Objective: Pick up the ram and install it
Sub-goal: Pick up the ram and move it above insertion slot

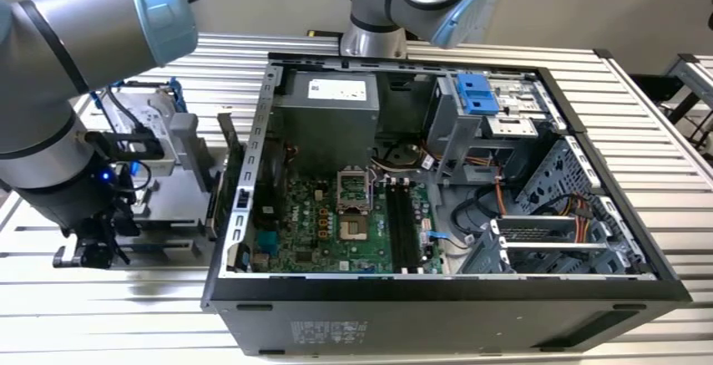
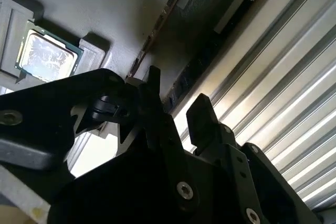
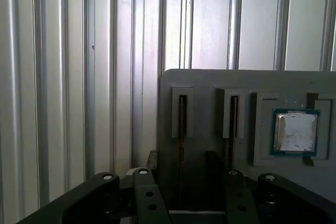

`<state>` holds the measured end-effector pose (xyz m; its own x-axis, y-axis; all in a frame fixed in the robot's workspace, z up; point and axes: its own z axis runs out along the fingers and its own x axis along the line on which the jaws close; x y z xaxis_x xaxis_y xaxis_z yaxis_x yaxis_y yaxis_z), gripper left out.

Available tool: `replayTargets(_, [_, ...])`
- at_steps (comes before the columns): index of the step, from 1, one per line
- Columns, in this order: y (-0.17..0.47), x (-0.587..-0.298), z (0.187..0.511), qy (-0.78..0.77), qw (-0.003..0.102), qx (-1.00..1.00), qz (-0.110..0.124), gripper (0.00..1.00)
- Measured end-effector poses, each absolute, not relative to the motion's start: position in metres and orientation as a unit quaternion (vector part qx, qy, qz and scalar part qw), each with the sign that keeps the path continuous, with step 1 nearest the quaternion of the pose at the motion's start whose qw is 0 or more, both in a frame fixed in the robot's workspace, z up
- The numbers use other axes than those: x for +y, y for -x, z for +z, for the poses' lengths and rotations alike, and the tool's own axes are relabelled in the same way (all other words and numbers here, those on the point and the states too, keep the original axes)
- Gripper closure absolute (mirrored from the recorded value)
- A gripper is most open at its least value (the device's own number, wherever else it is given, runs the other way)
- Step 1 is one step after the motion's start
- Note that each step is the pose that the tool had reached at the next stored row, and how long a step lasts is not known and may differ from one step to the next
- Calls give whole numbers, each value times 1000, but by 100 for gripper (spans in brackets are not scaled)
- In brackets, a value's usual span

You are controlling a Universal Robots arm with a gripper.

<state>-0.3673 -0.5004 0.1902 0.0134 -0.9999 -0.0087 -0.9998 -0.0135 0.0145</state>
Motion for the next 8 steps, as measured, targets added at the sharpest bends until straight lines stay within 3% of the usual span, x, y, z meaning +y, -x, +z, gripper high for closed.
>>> replayTargets(8, [367, -500, 192, -713, 2, -701, -8, 0])
